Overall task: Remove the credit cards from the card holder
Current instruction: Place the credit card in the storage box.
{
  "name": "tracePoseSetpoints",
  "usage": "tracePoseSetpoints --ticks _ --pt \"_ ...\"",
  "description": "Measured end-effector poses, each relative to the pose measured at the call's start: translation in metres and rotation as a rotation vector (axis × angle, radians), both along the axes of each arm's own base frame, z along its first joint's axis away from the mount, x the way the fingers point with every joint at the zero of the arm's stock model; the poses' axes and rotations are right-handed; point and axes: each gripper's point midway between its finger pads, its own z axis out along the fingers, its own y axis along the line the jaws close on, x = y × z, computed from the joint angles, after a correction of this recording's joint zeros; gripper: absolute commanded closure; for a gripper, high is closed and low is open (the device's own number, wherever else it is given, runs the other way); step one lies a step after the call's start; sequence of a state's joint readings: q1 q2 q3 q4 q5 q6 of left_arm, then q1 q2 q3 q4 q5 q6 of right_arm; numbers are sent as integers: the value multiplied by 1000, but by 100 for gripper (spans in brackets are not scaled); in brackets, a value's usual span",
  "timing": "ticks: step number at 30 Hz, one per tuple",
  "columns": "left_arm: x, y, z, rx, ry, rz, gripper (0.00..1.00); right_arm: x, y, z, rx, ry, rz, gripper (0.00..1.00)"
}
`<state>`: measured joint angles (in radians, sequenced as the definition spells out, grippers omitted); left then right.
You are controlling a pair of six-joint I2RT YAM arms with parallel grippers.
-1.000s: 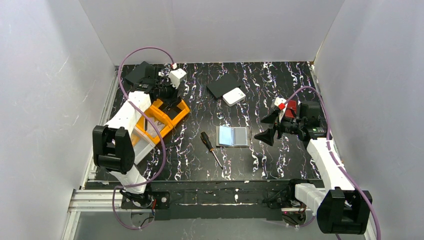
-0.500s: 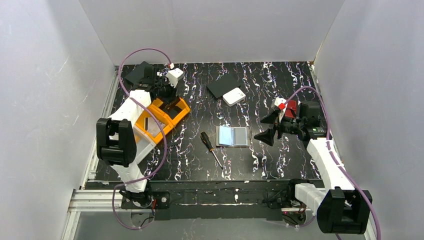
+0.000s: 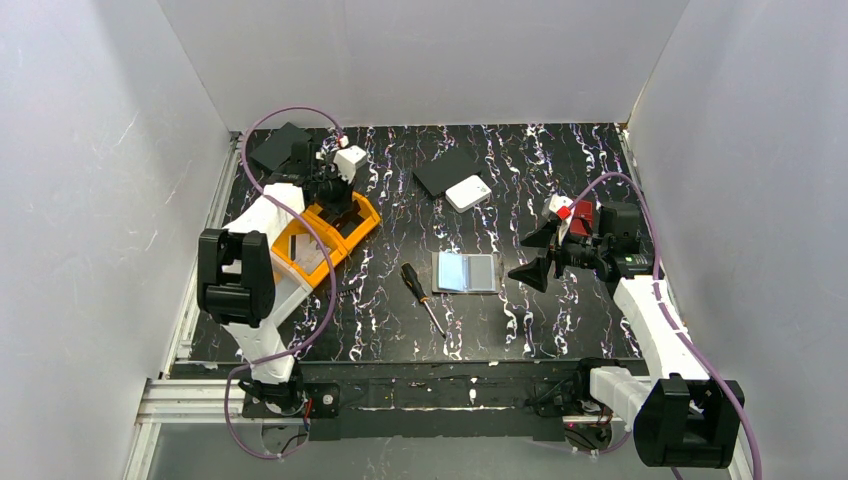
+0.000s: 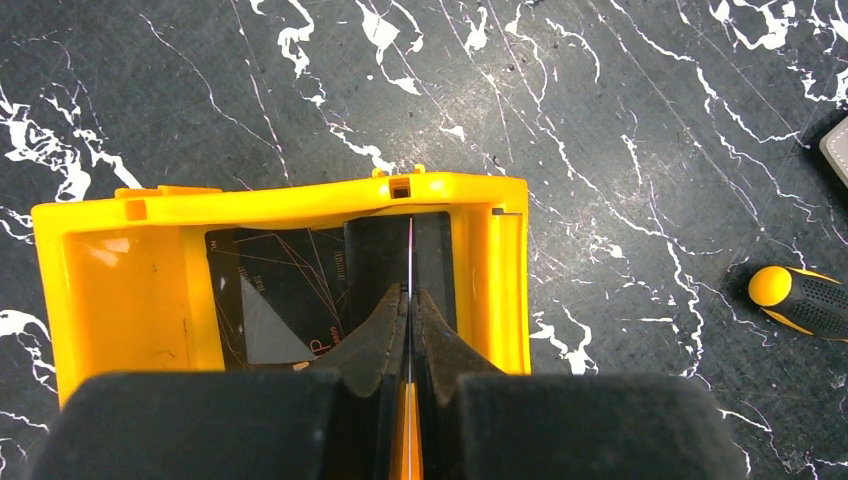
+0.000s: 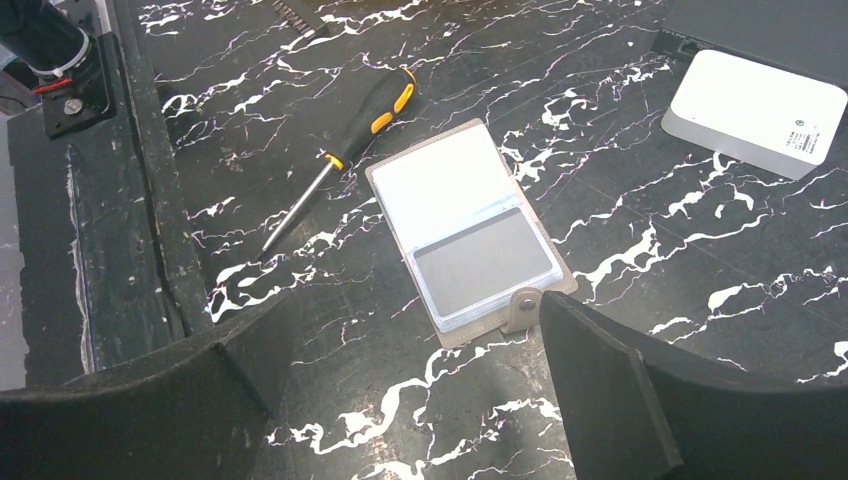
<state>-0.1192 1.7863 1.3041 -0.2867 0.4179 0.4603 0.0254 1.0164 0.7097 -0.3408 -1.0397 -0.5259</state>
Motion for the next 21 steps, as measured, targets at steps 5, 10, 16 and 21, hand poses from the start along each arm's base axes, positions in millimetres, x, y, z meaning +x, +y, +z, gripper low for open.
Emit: tracePoseSetpoints --ticks 5,10,16,21 --pt "1 0 -8 -1 16 4 95 0 0 0 2 0 2 2" --pt "3 4 -16 6 30 27 93 0 0 0 2 0 2 2" --pt "6 13 -25 38 48 82 77 0 0 0 2 -1 3 2" --pt "12 27 -22 85 55 174 68 0 0 0 1 -1 2 1"
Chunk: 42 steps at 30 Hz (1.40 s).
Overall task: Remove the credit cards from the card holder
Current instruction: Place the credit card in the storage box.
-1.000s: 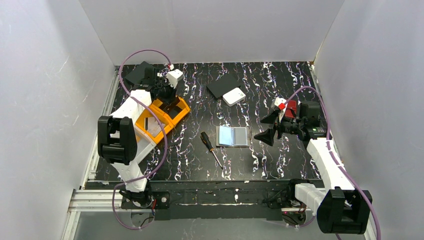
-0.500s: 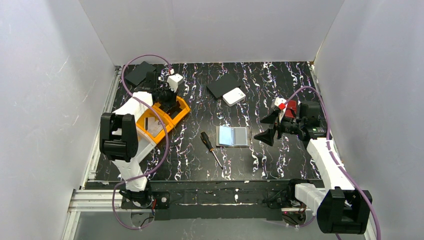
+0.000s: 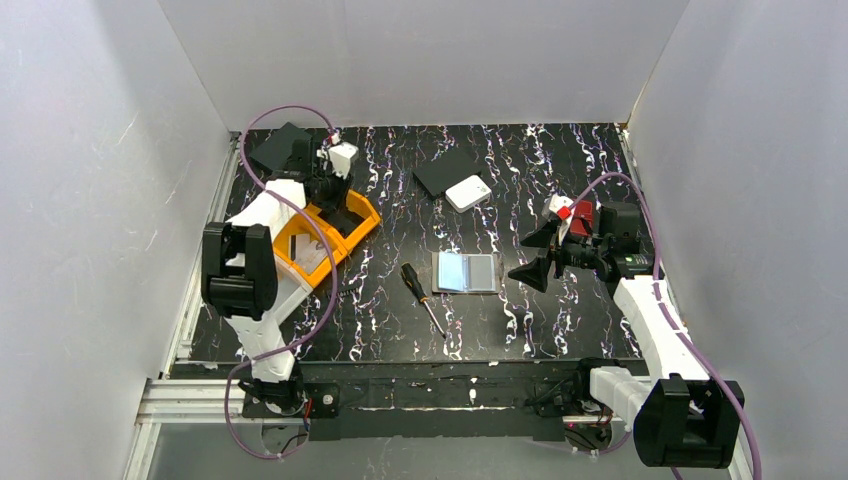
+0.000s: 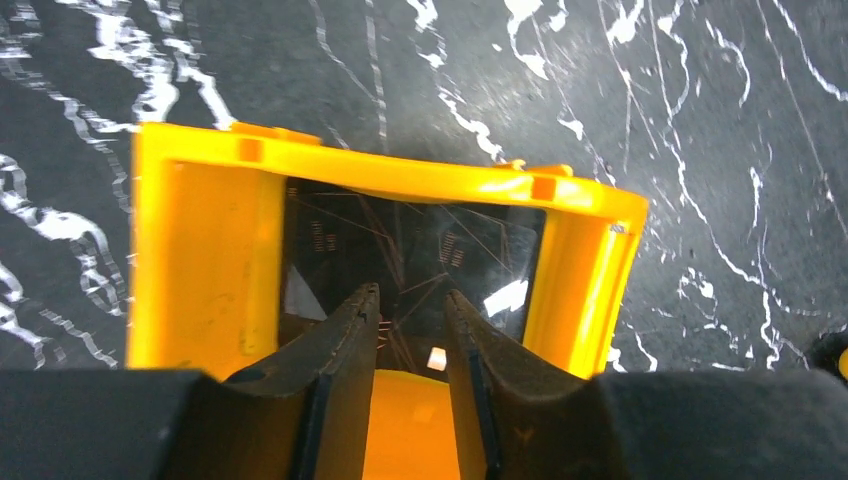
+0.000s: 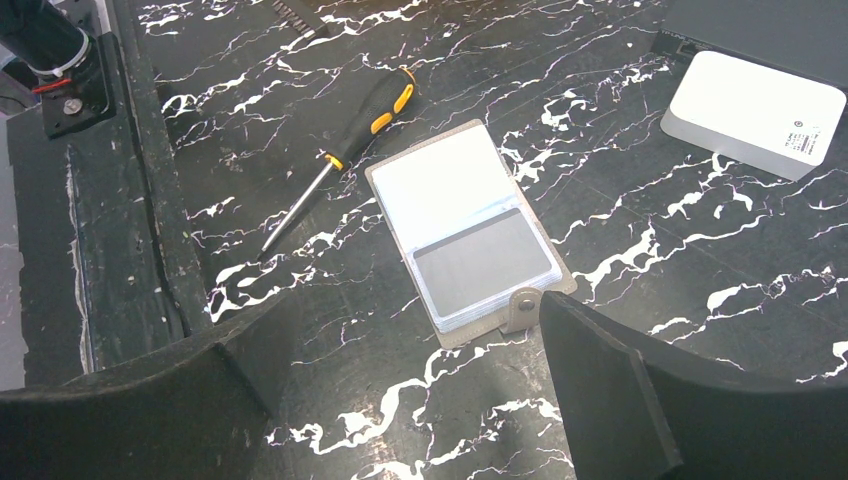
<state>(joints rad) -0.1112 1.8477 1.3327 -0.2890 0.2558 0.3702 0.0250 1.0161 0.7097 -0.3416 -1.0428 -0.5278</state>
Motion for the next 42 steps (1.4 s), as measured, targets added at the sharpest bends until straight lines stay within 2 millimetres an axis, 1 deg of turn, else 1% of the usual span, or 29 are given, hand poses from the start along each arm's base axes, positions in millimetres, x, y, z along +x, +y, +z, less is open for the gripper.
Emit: tracePoseSetpoints --ticks 2,4,6,7,9,10,12,13,14,16,17,19,22,24,26,28,32,35,37,40,42 --pt "7 5 12 7 -29 46 65 0 0 0 0 -1 -1 2" --pt "9 7 31 -1 -68 88 58 0 -1 1 0 -4 -4 2" --pt "9 8 62 -31 -129 127 41 1 -1 1 0 -5 -5 2" --pt "7 7 83 -57 -173 146 31 1 -1 1 -1 -6 -5 2" --pt "0 3 131 -129 -287 178 9 1 -1 1 -1 -7 -6 2" --pt "-9 3 157 -177 -351 199 3 1 -2 1 -2 -8 -7 2" --pt "-34 0 201 -299 -463 243 2 1 -2 1 -5 -11 -12 2" --pt "-49 -2 219 -368 -504 260 2 1 -3 1 -7 -12 -15 2" --pt "-64 -5 232 -437 -532 271 2 2 -3 0 -10 -12 -20 2" --pt "-88 -11 241 -545 -539 275 2 2 -4 -1 -12 -8 -29 2" --pt "-100 -16 241 -604 -517 270 2 2 -5 -1 -11 -3 -34 2" --pt "-119 -27 231 -692 -441 260 2 2 -5 -3 -10 11 -50 2" --pt "-141 -46 202 -796 -269 252 2 3 -7 -8 -13 34 -84 2" --pt "-161 -58 178 -865 -131 257 2 4 -9 -9 -17 45 -101 2" --pt "-178 -67 162 -911 -33 266 2 6 -10 -9 -21 46 -111 2" --pt "-196 -80 152 -941 38 260 2 7 -10 -11 -25 50 -115 2" --pt "-236 -122 144 -944 139 138 2 9 -12 -21 -40 80 -120 2" --pt "-254 -146 135 -911 190 89 2 12 -15 -35 -65 135 -138 4" --pt "-258 -160 125 -879 216 85 2 14 -17 -43 -79 175 -150 10" --pt "-261 -182 101 -820 268 92 3 18 -18 -53 -87 234 -164 20" --pt "-262 -195 81 -769 307 106 3 20 -17 -59 -92 276 -170 28"
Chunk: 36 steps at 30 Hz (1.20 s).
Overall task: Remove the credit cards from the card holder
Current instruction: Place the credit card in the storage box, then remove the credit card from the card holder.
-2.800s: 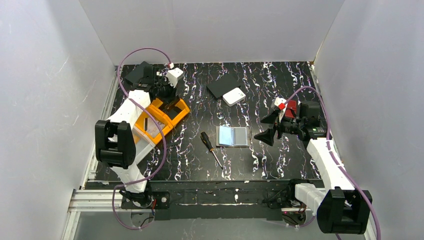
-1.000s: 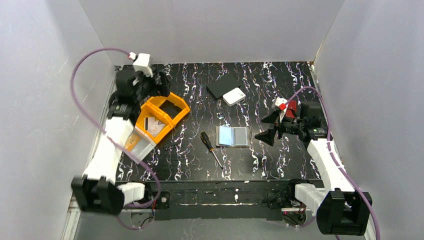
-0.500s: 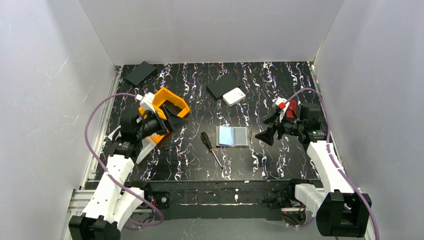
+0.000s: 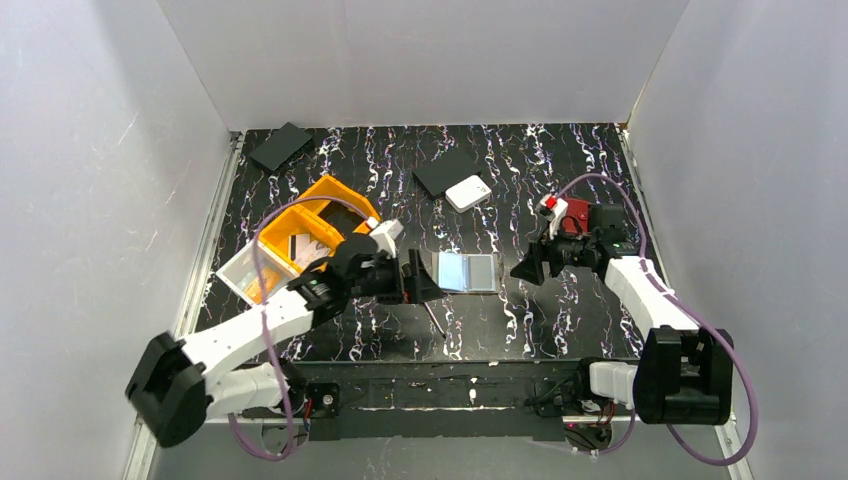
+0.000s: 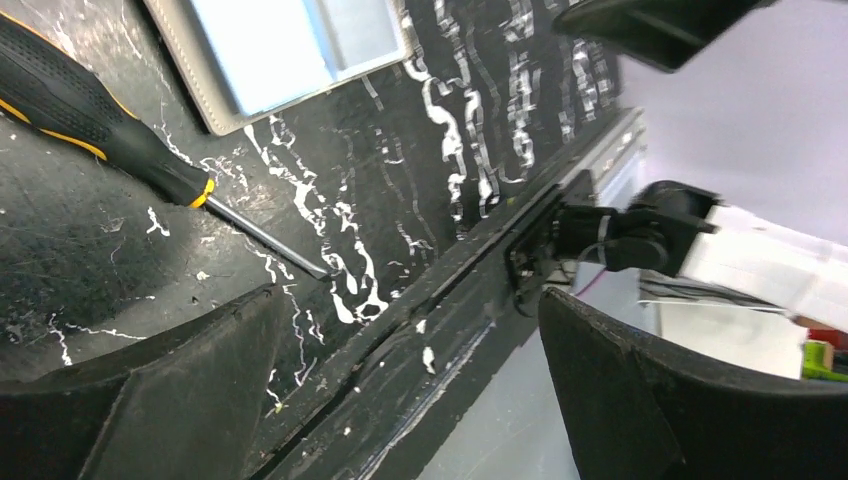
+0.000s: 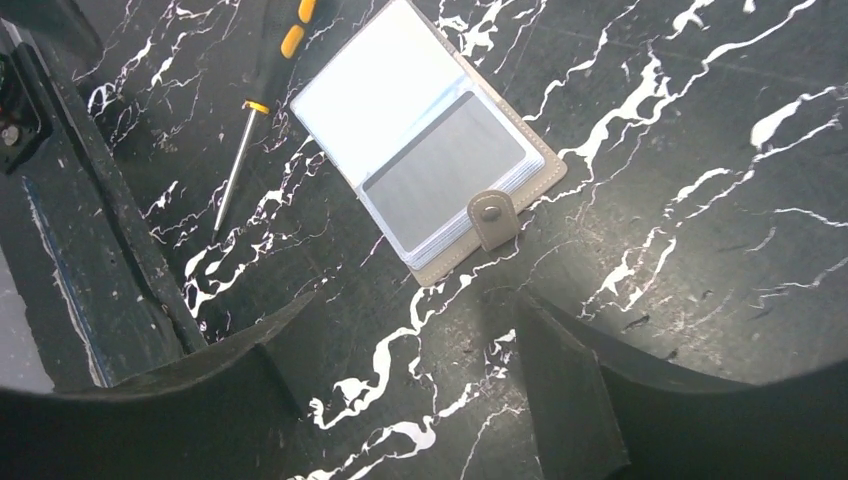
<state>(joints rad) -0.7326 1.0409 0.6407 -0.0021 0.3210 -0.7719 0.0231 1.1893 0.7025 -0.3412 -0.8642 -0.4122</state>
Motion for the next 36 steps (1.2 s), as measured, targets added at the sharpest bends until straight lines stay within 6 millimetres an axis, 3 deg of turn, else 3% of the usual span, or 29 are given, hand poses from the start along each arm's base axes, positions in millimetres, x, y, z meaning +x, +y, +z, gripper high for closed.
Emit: tracePoseSetpoints --ticks 3,8,11,18,22,28,36 --pt "3 -17 -28 71 61 -5 6 0 7 -10 -23 50 4 40" --pt "16 -42 -42 93 76 -6 15 -8 27 -19 -47 104 44 67" --pt "29 -59 -41 79 66 -13 28 -9 34 -19 -51 115 45 82" --pt "53 -86 -56 89 59 -24 58 -3 53 -27 -109 129 34 98" --pt "58 -89 -69 116 66 -18 73 -1 62 -34 -160 132 21 99" --pt "70 -94 -91 168 79 -1 80 27 59 -45 -239 135 -77 99" --pt "87 -96 -117 272 90 22 84 35 46 -61 -308 157 -151 99"
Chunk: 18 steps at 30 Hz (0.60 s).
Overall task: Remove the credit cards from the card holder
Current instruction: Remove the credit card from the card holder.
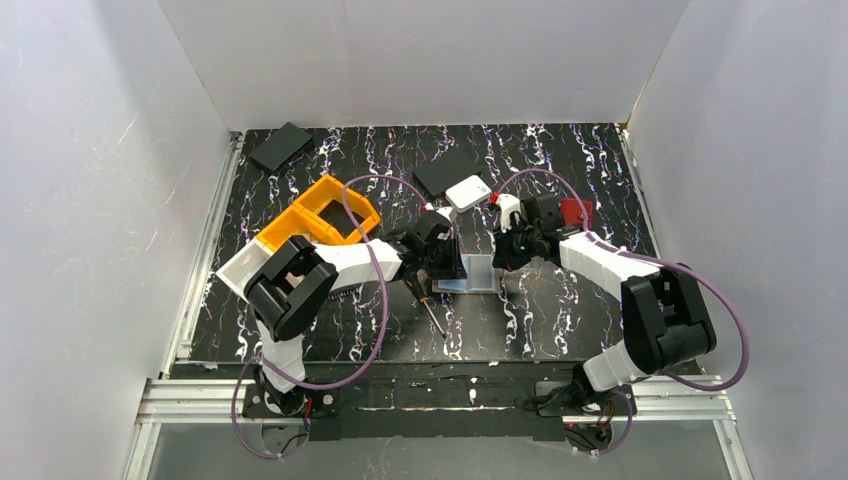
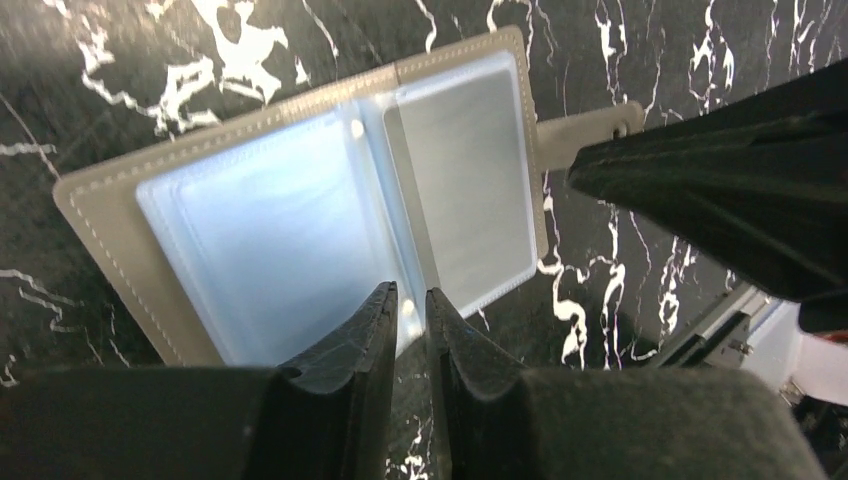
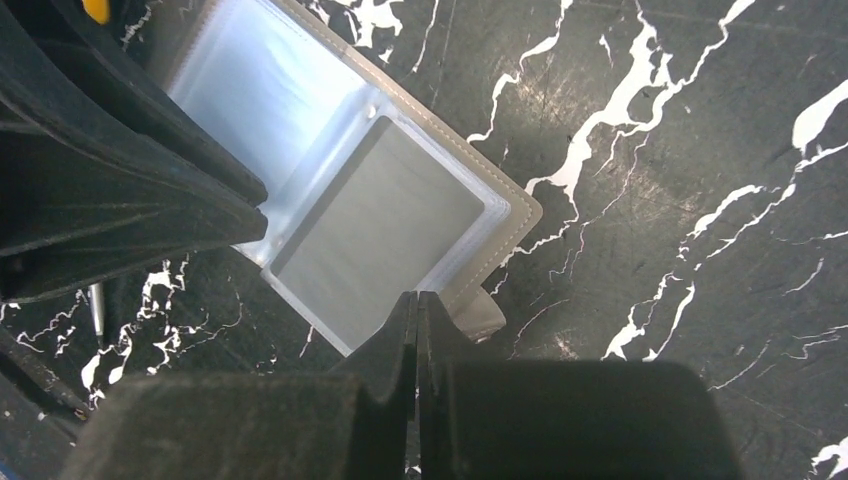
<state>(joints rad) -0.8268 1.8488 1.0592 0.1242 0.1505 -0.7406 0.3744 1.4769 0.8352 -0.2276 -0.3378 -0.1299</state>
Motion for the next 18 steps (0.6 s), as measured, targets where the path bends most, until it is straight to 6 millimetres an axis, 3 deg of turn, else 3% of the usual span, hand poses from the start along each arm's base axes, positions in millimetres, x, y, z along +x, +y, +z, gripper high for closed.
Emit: tracePoseSetpoints --ticks 6,13,18 --pt "10 2 -3 62 -20 1 84 -3 -4 -22 -42 59 -10 99" --pt "6 8 -13 105 -2 -8 85 -5 -3 -28 -58 70 -5 98" --pt "4 6 -12 94 13 -11 85 -7 -2 -31 -57 85 -1 87"
